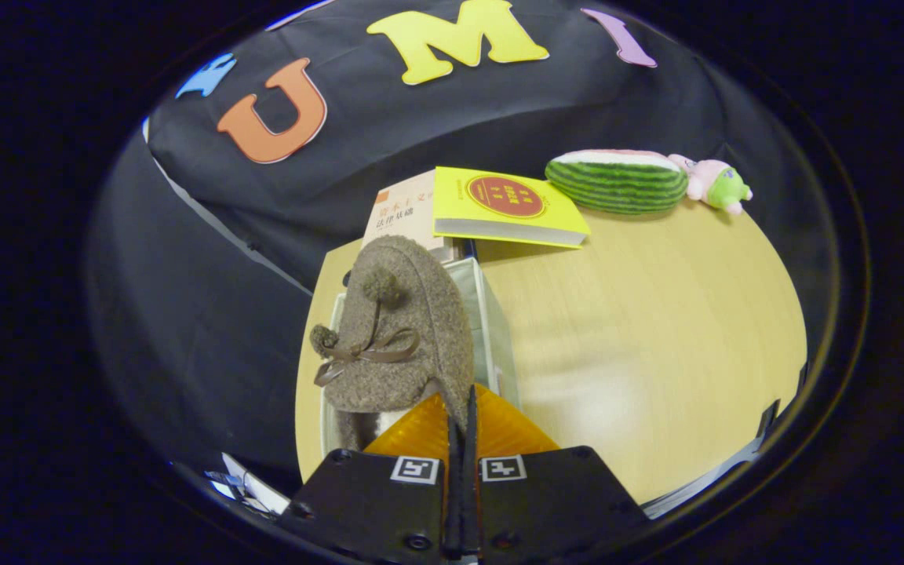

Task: Open the storage box then place both shoes into the box .Put the left shoe in first, then the right shoe, with the right side of both shoes facing outward in a uniform manner.

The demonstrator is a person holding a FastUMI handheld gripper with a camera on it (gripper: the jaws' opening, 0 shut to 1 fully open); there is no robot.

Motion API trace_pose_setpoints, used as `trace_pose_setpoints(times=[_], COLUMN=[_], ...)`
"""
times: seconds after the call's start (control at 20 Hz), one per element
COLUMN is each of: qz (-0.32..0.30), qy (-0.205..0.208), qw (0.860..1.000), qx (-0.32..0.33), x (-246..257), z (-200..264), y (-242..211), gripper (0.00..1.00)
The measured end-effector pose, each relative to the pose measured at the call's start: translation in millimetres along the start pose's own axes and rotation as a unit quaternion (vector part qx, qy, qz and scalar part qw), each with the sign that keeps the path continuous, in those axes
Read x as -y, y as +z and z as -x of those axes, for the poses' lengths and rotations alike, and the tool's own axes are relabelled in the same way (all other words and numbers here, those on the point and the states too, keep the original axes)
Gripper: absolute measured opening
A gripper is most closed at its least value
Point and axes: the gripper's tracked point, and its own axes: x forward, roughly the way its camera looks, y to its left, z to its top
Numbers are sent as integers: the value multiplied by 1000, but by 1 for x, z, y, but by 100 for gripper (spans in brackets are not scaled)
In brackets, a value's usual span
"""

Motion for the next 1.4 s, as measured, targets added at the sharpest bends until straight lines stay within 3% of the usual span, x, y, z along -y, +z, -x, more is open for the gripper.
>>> trace_pose_setpoints(times=[0.35,0.45,0.5,0.65,0.75,0.85,1.0,1.2,1.35,1.4], qz=[2,9,15,31,49,66,80,124,160,167], qy=[8,20,18,0,-13,-24,-40,-65,-85,-98], qw=[999,998,997,991,985,978,969,942,899,882], qx=[34,52,70,130,163,195,230,306,400,430], x=[-1,-6,-3,4,9,13,24,37,43,48], z=[-23,-24,-20,3,21,41,69,123,182,205], y=[-2,-4,-3,6,15,21,27,42,53,50], gripper=[7,14,28,55,81,90,90,90,92,97])
